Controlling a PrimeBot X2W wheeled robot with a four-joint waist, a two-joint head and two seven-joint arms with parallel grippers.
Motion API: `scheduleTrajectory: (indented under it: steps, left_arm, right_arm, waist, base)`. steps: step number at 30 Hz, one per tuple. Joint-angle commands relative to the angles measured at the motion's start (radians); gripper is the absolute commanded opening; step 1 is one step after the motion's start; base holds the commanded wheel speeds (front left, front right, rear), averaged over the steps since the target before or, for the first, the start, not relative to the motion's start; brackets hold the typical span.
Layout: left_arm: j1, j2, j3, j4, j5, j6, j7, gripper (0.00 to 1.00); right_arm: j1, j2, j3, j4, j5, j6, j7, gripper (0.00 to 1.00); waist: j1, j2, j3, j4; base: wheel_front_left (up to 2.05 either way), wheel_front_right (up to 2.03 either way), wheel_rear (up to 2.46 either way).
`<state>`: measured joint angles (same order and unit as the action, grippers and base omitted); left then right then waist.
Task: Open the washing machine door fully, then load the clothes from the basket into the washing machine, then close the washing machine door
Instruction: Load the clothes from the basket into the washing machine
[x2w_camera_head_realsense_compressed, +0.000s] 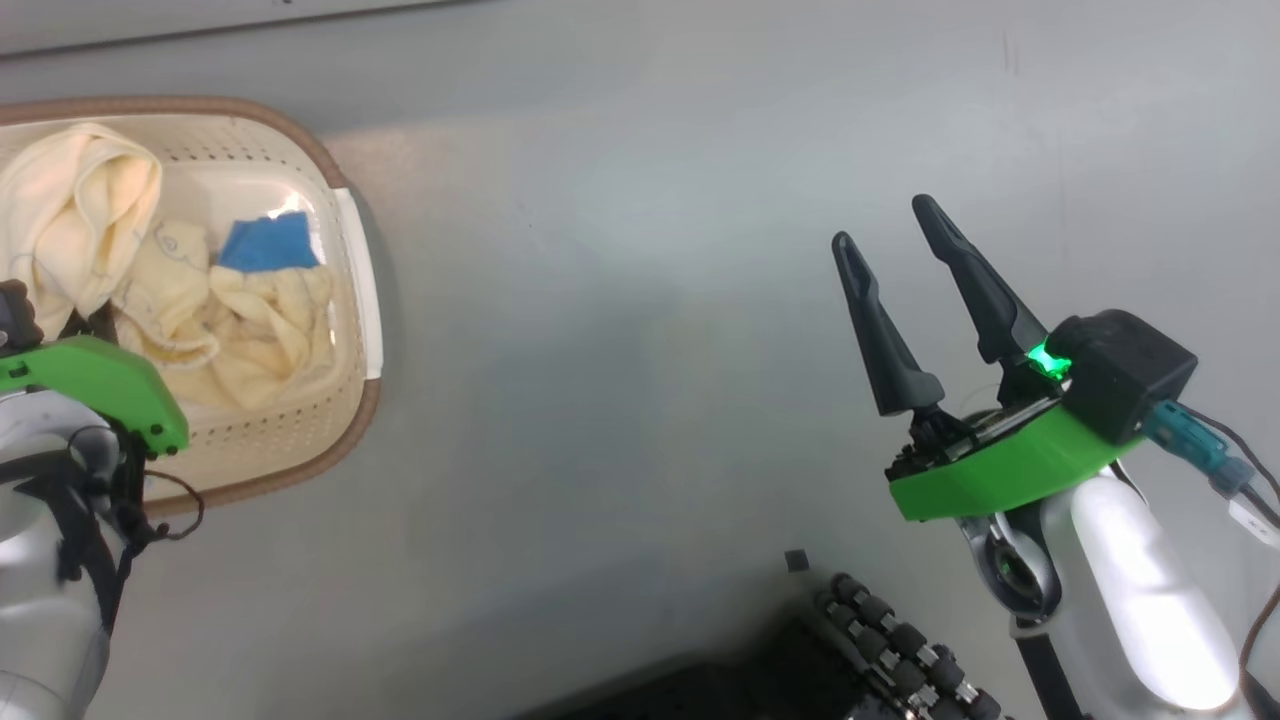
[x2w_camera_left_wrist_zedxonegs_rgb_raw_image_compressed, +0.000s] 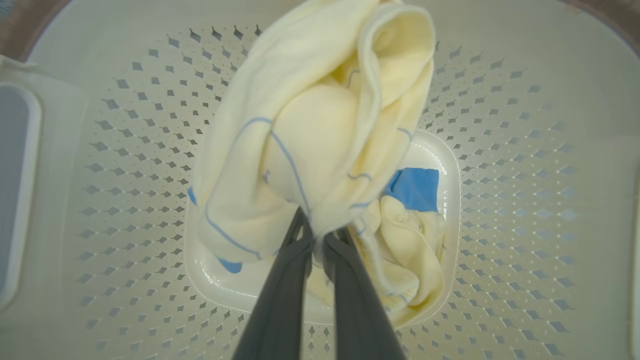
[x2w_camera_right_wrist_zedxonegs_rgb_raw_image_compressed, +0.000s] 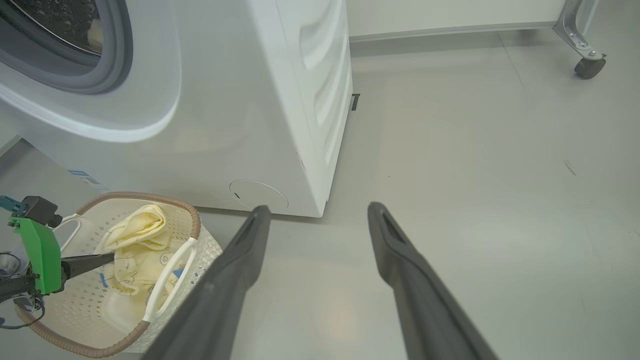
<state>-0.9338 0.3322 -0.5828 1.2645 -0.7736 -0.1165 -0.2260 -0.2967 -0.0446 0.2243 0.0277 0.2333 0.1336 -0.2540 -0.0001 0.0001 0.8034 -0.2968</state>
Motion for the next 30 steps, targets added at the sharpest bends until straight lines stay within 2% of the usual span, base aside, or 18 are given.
scheduleTrajectory:
  steps: [1, 6, 15, 16, 25, 30]
  left_arm:
    - [0.033, 0.033, 0.020, -0.010, 0.010, 0.007, -0.020, 0.00]
    - [0.066, 0.031, 0.050, -0.085, 0.020, 0.040, -0.035, 0.00]
    - [0.253, 0.044, 0.200, -0.437, 0.137, 0.148, -0.036, 0.00]
    - [0.253, 0.044, 0.200, -0.437, 0.137, 0.148, -0.036, 0.00]
    - [0.488, 0.018, 0.336, -0.729, 0.251, 0.211, -0.036, 0.00]
    - [0.603, 0.003, 0.372, -0.856, 0.292, 0.236, -0.036, 0.00]
  right_arm:
    - [0.041, -0.006, 0.007, -0.020, -0.006, -0.003, 0.002, 1.00]
    - [0.057, -0.006, -0.021, -0.016, -0.020, -0.003, 0.015, 1.00]
    - [0.097, -0.006, -0.061, -0.022, -0.050, -0.003, 0.051, 1.00]
    - [0.097, -0.006, -0.061, -0.022, -0.050, -0.003, 0.051, 1.00]
    - [0.152, -0.006, -0.080, -0.026, -0.061, -0.003, 0.087, 1.00]
    - [0.178, -0.006, -0.084, -0.024, -0.066, -0.003, 0.104, 1.00]
  waist:
    - [0.0001, -0.0001, -0.050, 0.029]
    - [0.0001, -0.0001, -0.121, 0.059]
    - [0.0001, -0.0001, -0.267, 0.110]
    - [0.0001, -0.0001, -0.267, 0.110]
    - [0.0001, -0.0001, -0.418, 0.135]
    - [0.0001, -0.0001, -0.501, 0.142]
  base:
    - [0.00, 0.00, 0.00]
    - [0.00, 0.00, 0.00]
    - [0.00, 0.00, 0.00]
    - [0.00, 0.00, 0.00]
    - [0.00, 0.00, 0.00]
    - [0.00, 0.00, 0.00]
